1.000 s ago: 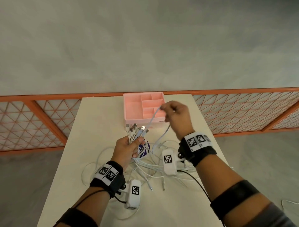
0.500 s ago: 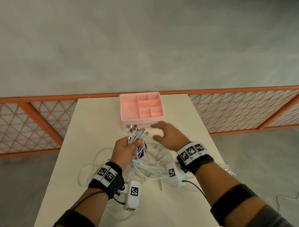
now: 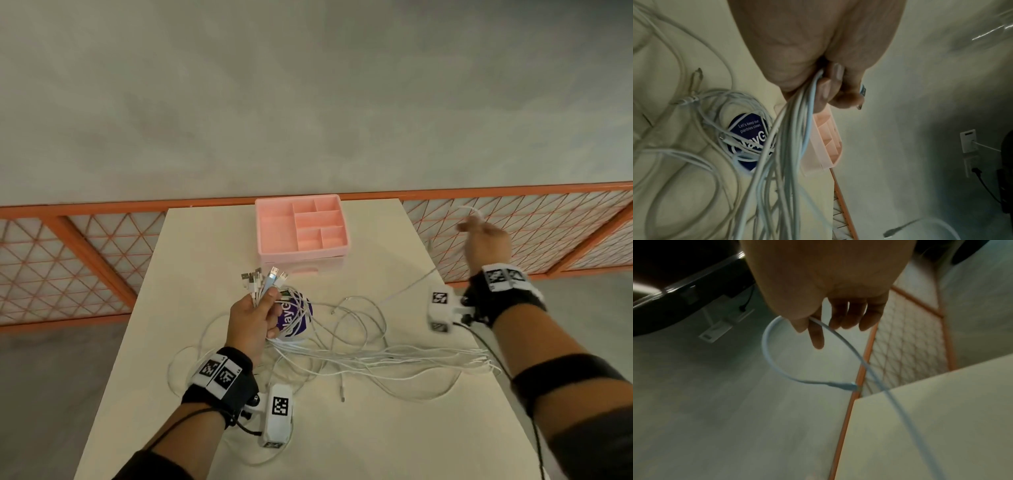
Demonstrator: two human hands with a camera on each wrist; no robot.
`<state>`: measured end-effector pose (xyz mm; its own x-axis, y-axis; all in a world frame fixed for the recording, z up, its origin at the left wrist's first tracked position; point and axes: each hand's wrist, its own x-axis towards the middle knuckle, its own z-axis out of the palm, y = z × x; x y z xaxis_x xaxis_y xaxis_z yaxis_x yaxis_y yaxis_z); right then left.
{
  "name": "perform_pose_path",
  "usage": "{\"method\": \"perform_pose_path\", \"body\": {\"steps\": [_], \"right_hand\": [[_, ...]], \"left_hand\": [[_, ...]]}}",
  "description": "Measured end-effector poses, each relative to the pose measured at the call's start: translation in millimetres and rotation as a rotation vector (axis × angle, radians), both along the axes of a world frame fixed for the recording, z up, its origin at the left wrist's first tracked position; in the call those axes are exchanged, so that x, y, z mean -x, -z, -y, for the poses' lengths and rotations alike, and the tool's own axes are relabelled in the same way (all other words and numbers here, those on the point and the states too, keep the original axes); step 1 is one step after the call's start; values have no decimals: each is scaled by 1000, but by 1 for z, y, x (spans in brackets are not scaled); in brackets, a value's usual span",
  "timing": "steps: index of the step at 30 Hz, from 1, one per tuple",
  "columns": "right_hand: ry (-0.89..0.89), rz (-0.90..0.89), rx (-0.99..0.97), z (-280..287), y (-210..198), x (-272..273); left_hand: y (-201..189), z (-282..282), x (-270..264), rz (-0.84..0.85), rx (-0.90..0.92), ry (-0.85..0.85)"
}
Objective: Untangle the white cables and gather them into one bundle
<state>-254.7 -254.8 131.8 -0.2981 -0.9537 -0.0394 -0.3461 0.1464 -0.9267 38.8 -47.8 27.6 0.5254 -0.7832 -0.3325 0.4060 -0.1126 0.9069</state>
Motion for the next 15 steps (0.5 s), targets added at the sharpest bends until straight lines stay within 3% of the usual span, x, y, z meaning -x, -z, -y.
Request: {"method": "perform_pose_path", "body": {"steps": [5,7,9,11,15], "right_hand": [[195,-216,-402,10,16,79],[141,-222,-448,6,34,90],[117,-181,-436,-10,45,82],[69,-299,-493,-28,57,55],[30,-367,-462,-45,64,-12]], "left_hand": [[-8,5,2,-87,15,-14],[-14,9,4,-112,40,-4],[-21,15,10,-113,60,19],[-28,21,16,-103,82,42],[-40,32,29,-62,125,95]]}}
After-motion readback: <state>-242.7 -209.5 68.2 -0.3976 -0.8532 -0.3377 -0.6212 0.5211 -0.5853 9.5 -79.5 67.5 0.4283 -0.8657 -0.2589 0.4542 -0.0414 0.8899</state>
